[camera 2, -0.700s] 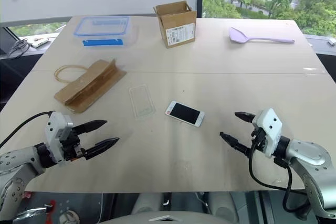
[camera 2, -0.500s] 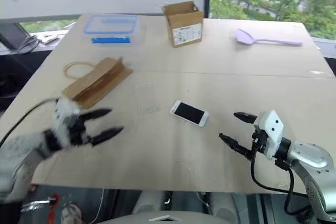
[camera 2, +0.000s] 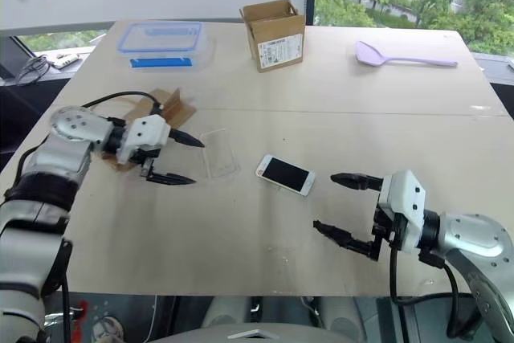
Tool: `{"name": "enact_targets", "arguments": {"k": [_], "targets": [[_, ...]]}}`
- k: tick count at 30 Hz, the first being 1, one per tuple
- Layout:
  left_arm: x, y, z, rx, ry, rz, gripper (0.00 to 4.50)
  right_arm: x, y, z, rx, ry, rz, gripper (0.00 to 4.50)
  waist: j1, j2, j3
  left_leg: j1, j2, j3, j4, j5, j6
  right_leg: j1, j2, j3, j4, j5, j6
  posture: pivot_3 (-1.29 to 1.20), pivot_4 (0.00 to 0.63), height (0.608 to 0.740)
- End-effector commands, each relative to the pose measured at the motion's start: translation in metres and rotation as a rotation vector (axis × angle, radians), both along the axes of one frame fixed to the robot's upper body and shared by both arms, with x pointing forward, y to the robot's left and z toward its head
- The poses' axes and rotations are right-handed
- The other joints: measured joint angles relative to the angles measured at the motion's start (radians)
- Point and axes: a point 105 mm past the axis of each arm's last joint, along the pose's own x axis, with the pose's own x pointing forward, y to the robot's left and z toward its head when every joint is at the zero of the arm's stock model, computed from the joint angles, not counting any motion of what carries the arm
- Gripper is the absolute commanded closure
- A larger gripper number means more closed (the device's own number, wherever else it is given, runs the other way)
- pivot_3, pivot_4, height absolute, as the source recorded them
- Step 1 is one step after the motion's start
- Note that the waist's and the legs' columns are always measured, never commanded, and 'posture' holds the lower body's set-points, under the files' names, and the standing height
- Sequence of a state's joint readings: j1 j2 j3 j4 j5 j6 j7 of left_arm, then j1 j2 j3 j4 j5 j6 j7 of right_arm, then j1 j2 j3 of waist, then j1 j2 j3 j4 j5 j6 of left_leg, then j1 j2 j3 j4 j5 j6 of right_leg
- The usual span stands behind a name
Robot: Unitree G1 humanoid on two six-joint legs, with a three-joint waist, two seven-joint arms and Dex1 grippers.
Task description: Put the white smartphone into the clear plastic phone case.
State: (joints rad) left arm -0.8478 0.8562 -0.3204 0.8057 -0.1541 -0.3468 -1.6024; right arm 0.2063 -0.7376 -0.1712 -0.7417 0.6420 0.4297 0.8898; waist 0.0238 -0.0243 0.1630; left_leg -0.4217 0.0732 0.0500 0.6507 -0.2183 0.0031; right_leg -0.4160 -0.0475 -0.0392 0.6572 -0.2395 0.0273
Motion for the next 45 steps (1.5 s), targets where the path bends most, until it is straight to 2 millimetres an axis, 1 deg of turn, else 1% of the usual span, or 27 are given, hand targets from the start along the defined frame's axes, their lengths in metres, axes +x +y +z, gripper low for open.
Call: {"name": "enact_targets", "arguments": {"k": [1, 3, 5, 6, 8, 9, 11, 13, 18, 20, 22, 23, 25, 27, 30, 33, 35, 37, 41, 43, 45], "targets": [[0.005, -0.004, -0.012, 0.103, -0.015, -0.09, 0.28, -0.007, 0.005, 0.009, 0.003, -0.049, -0.015, 0.0, 0.0, 0.0, 0.0, 0.0, 0.0, 0.0, 0.0, 0.0, 0.0, 0.0, 0.0, 0.0, 0.0, 0.0, 0.0, 0.0, 0.15, 0.74], [0.006, -0.009, -0.02, 0.141, -0.01, -0.13, 0.87, -0.008, 0.006, 0.01, 0.012, -0.05, -0.034, 0.0, -0.003, -0.001, 0.0, -0.001, 0.0, 0.0, 0.001, 0.0, 0.0, 0.0, 0.0, 0.0, 0.0, 0.0, 0.0, 0.0, 0.15, 0.74], [0.006, -0.012, -0.026, 0.16, 0.002, -0.153, 1.76, -0.009, 0.006, 0.011, 0.011, -0.052, -0.05, 0.0, -0.004, 0.0, 0.0, -0.001, 0.0, -0.001, 0.001, 0.0, 0.0, 0.0, 0.0, 0.0, 0.0, 0.0, 0.001, 0.0, 0.15, 0.74], [0.007, -0.014, -0.028, 0.155, 0.009, -0.153, 2.3, -0.01, 0.006, 0.01, 0.008, -0.052, -0.057, 0.0, -0.003, 0.0, 0.0, 0.0, 0.0, -0.001, 0.001, 0.0, 0.0, 0.0, 0.0, 0.0, 0.001, 0.0, 0.001, 0.0, 0.15, 0.74], [0.007, -0.015, -0.029, 0.145, 0.035, -0.136, 3.11, -0.01, 0.006, 0.009, 0.0, -0.049, -0.07, 0.0, 0.003, 0.001, -0.001, 0.002, 0.0, -0.001, 0.001, 0.0, 0.0, 0.001, 0.0, 0.0, 0.002, 0.0, 0.0, 0.0, 0.15, 0.74], [0.007, -0.016, -0.028, 0.137, 0.055, -0.12, 3.61, -0.01, 0.006, 0.009, -0.002, -0.045, -0.079, 0.0, 0.005, 0.0, -0.001, 0.003, 0.0, -0.001, 0.002, 0.0, 0.0, 0.002, 0.0, -0.001, 0.003, -0.001, -0.001, 0.0, 0.15, 0.74], [0.006, -0.021, -0.022, 0.081, 0.088, -0.096, 4.47, -0.007, 0.005, 0.007, -0.002, -0.033, -0.101, 0.0, 0.003, 0.0, -0.001, 0.003, 0.0, -0.002, 0.002, 0.0, 0.0, 0.002, 0.0, -0.001, 0.003, -0.001, -0.001, 0.0, 0.15, 0.74], [0.001, -0.029, -0.013, 0.011, 0.139, -0.079, 4.47, -0.001, 0.006, 0.004, -0.016, -0.027, -0.132, 0.0, -0.006, 0.0, -0.001, 0.003, 0.0, -0.002, 0.003, 0.0, 0.0, 0.002, -0.001, 0.0, 0.003, -0.001, -0.001, 0.0, 0.15, 0.74], [-0.026, -0.048, 0.001, -0.083, 0.254, -0.124, 4.47, 0.014, 0.015, 0.0, -0.036, -0.041, -0.169, 0.0, -0.018, -0.002, 0.001, 0.003, 0.0, -0.001, 0.002, 0.0, 0.0, 0.002, 0.0, 0.002, 0.004, -0.001, -0.001, 0.0, 0.15, 0.74], [-0.041, -0.055, 0.003, -0.109, 0.287, -0.149, 4.47, 0.024, 0.02, -0.008, -0.118, -0.041, -0.201, 0.0, -0.022, -0.002, 0.001, 0.003, 0.001, -0.001, 0.001, 0.0, 0.0, 0.001, 0.0, 0.002, 0.004, -0.001, -0.001, 0.0, 0.15, 0.74], [-0.047, -0.059, 0.001, -0.125, 0.288, -0.132, 4.47, 0.03, 0.028, -0.017, -0.095, 0.089, -0.171, 0.0, -0.023, -0.002, 0.001, 0.003, 0.001, 0.0, 0.001, 0.0, 0.0, 0.0, 0.0, 0.003, 0.004, -0.001, -0.001, 0.0, 0.15, 0.74], [-0.049, -0.06, -0.001, -0.131, 0.283, -0.119, 4.47, 0.043, 0.028, -0.019, -0.105, 0.094, -0.21, 0.0, -0.027, -0.003, 0.001, 0.003, 0.001, 0.0, 0.001, 0.0, 0.0, 0.0, 0.001, 0.003, 0.004, -0.001, -0.001, 0.0, 0.15, 0.74], [-0.051, -0.063, -0.003, -0.143, 0.281, -0.087, 4.47, 0.056, 0.034, -0.024, -0.114, 0.115, -0.208, 0.0, -0.028, -0.003, 0.001, 0.003, 0.001, 0.0, 0.001, 0.0, 0.0, 0.0, 0.001, 0.003, 0.004, -0.001, -0.001, 0.0, 0.15, 0.74], [-0.055, -0.063, -0.008, -0.144, 0.266, -0.068, 4.47, 0.076, 0.043, -0.037, -0.173, 0.121, -0.206, 0.0, -0.028, -0.003, 0.001, 0.003, 0.001, 0.0, 0.001, 0.0, 0.0, 0.0, 0.001, 0.003, 0.004, -0.001, -0.001, 0.0, 0.15, 0.74], [-0.059, -0.062, -0.012, -0.142, 0.244, -0.046, 4.47, 0.095, 0.052, -0.05, -0.224, 0.137, -0.203, 0.0, -0.03, -0.002, 0.002, 0.003, 0.001, 0.0, 0.001, 0.0, 0.0, 0.0, 0.001, 0.003, 0.005, -0.001, -0.001, 0.0, 0.15, 0.74], [-0.062, -0.062, -0.014, -0.154, 0.231, -0.029, 4.47, 0.102, 0.062, -0.061, -0.259, 0.176, -0.161, 0.0, -0.03, -0.002, 0.002, 0.002, 0.001, 0.0, 0.001, 0.0, 0.0, 0.0, 0.001, 0.003, 0.004, 0.001, 0.001, 0.0, 0.15, 0.74], [-0.065, -0.061, -0.016, -0.162, 0.224, -0.015, 4.47, 0.101, 0.068, -0.07, -0.29, 0.213, -0.119, 0.0, -0.031, -0.002, 0.002, 0.001, 0.001, 0.001, 0.001, 0.0, 0.0, -0.002, 0.001, 0.003, 0.004, 0.003, -0.001, 0.0, 0.15, 0.74], [-0.067, -0.061, -0.016, -0.169, 0.221, -0.006, 4.47, 0.101, 0.071, -0.074, -0.308, 0.228, -0.099, 0.0, -0.032, -0.002, 0.002, 0.001, 0.001, 0.001, 0.001, 0.0, 0.0, -0.002, 0.001, 0.003, 0.004, 0.003, -0.001, 0.0, 0.15, 0.74], [-0.071, -0.059, -0.019, -0.178, 0.216, 0.011, 4.47, 0.111, 0.069, -0.086, -0.354, 0.245, -0.125, 0.0, -0.041, -0.003, 0.001, 0.004, 0.001, 0.001, 0.001, 0.0, 0.0, 0.0, 0.001, 0.004, 0.005, 0.001, 0.002, 0.0, 0.15, 0.74], [-0.071, -0.059, -0.02, -0.179, 0.213, 0.013, 4.5, 0.112, 0.068, -0.087, -0.358, 0.25, -0.123, 0.51, -0.042, -0.003, 0.001, 0.007, 0.002, 0.001, 0.001, 0.0, 0.0, 0.001, 0.002, 0.004, 0.006, 0.0, 0.0, 0.0, 0.15, 0.74], [-0.071, -0.06, -0.02, -0.181, 0.21, 0.014, 4.5, 0.111, 0.068, -0.086, -0.356, 0.245, -0.102, 1.3, -0.04, -0.003, 0.001, 0.008, 0.002, 0.0, 0.001, 0.0, 0.0, 0.001, 0.003, 0.004, 0.007, 0.0, -0.001, 0.0, 0.15, 0.74]]}}
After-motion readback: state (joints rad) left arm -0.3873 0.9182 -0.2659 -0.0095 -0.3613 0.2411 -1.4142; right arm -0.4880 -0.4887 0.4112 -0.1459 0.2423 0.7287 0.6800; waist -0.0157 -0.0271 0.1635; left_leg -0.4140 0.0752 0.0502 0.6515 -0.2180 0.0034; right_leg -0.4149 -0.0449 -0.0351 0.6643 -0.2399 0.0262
